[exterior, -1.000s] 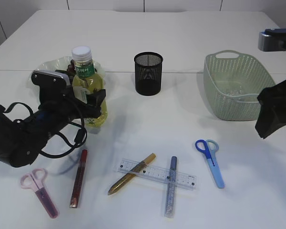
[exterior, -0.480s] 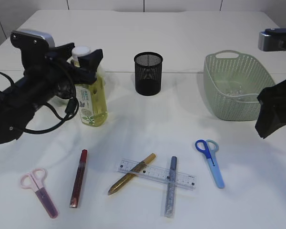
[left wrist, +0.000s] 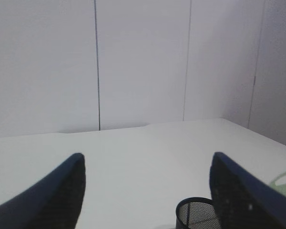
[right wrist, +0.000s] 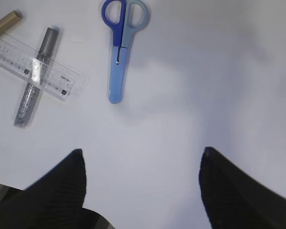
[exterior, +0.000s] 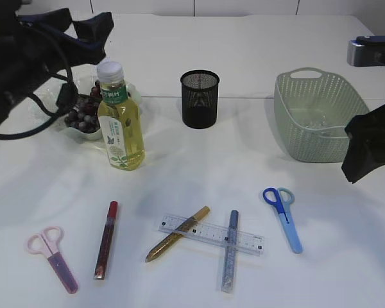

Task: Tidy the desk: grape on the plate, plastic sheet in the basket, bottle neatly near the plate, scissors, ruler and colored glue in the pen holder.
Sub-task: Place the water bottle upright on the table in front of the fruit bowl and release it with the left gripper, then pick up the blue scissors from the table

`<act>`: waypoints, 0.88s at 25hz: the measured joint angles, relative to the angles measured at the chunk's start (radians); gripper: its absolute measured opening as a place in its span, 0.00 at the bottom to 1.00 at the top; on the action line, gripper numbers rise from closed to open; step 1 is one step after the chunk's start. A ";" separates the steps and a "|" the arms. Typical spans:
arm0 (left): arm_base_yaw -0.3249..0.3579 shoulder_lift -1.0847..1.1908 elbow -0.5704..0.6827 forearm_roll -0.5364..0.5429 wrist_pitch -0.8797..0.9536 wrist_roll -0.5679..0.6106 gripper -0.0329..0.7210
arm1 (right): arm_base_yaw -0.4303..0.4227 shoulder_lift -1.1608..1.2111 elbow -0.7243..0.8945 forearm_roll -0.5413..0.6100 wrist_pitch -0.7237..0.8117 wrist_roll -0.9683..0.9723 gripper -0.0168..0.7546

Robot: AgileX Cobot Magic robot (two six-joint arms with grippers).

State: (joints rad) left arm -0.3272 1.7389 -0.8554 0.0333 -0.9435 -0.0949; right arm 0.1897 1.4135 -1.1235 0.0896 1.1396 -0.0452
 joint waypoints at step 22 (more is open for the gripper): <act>0.000 -0.458 0.000 -0.079 1.264 0.000 0.79 | 0.000 0.000 0.000 0.113 -0.006 -0.040 0.77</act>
State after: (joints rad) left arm -0.3272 1.2813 -0.8558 -0.0460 0.3206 -0.0949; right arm 0.1897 1.4135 -1.1235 0.2022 1.1336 -0.0850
